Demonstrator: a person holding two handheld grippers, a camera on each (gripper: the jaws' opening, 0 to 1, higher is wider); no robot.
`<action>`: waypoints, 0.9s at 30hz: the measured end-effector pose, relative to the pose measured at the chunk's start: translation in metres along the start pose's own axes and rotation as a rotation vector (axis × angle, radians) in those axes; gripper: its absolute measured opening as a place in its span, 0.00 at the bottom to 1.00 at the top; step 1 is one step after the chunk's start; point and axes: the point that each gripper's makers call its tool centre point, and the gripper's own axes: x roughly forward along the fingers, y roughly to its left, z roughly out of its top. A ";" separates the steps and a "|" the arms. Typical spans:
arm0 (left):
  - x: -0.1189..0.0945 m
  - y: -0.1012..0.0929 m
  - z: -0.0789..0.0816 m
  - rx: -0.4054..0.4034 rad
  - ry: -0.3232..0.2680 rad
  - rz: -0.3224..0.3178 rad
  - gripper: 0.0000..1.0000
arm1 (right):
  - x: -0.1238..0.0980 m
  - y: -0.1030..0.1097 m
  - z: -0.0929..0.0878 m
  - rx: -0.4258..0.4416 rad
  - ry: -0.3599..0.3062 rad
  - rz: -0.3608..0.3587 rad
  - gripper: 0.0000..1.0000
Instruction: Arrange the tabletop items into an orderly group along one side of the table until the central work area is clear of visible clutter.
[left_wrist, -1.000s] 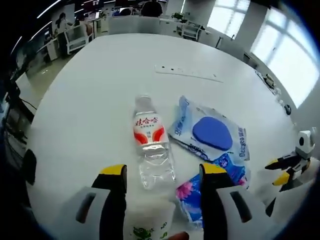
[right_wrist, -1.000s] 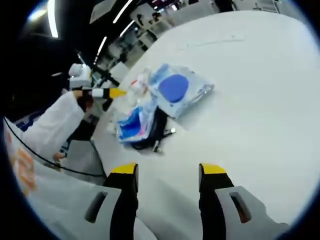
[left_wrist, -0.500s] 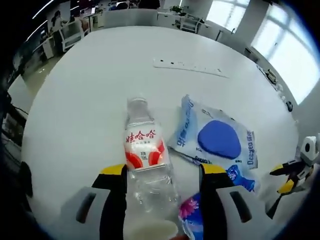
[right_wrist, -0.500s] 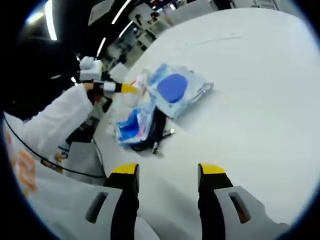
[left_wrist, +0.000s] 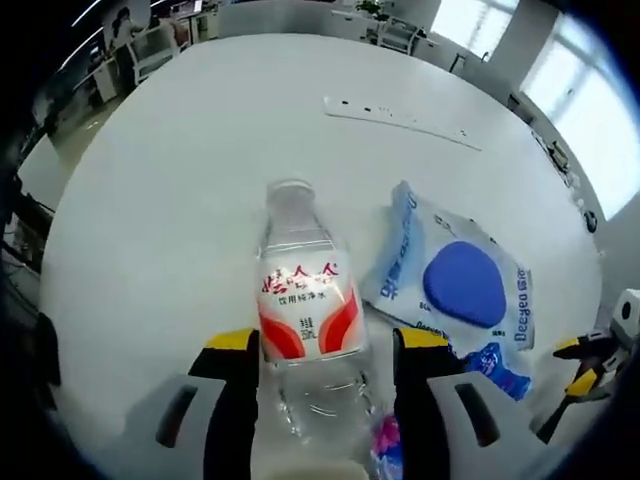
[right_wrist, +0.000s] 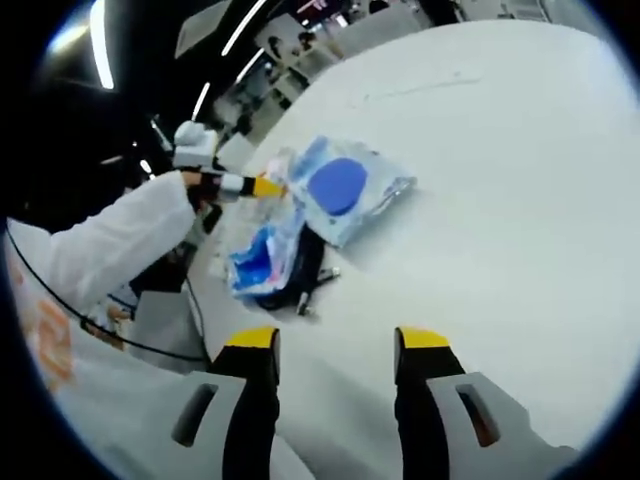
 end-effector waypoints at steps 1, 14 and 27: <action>0.001 0.001 0.000 -0.003 0.003 0.005 0.53 | 0.000 0.000 0.000 0.001 -0.001 0.001 0.44; 0.009 0.006 0.008 0.067 -0.042 0.132 0.49 | 0.001 -0.005 0.003 0.018 -0.010 -0.001 0.44; 0.007 0.012 0.012 0.045 -0.122 0.141 0.44 | -0.007 -0.006 0.012 0.033 -0.072 0.014 0.42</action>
